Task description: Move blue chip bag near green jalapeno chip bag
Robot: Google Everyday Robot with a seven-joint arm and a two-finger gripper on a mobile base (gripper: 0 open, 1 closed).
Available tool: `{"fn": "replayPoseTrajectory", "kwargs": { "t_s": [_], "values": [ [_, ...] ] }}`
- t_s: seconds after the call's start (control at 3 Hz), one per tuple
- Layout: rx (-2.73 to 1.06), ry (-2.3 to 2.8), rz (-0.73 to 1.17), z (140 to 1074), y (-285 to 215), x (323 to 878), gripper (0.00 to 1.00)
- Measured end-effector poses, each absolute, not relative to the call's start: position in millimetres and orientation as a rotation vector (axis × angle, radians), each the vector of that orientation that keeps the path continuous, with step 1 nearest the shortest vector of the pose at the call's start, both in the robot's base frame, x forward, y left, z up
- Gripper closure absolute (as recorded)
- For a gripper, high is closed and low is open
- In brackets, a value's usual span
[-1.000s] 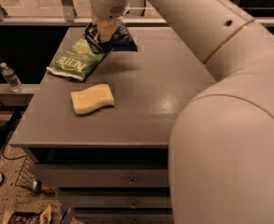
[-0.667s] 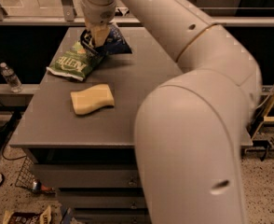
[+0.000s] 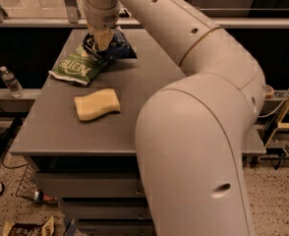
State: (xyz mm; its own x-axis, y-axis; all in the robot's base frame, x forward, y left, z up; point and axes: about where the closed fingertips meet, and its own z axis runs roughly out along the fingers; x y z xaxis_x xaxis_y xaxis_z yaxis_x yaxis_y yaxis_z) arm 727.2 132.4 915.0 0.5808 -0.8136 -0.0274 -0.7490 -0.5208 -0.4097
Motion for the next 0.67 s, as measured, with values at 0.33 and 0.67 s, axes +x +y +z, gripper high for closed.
{"fn": "replayPoseTrajectory", "kwargs": {
  "t_s": [0.33,0.67],
  "values": [
    [-2.437,1.261,-0.234,912.1,134.3,728.4,0.39],
    [-2.438,1.26,-0.233,909.2,136.1,729.5,0.17]
  ]
}}
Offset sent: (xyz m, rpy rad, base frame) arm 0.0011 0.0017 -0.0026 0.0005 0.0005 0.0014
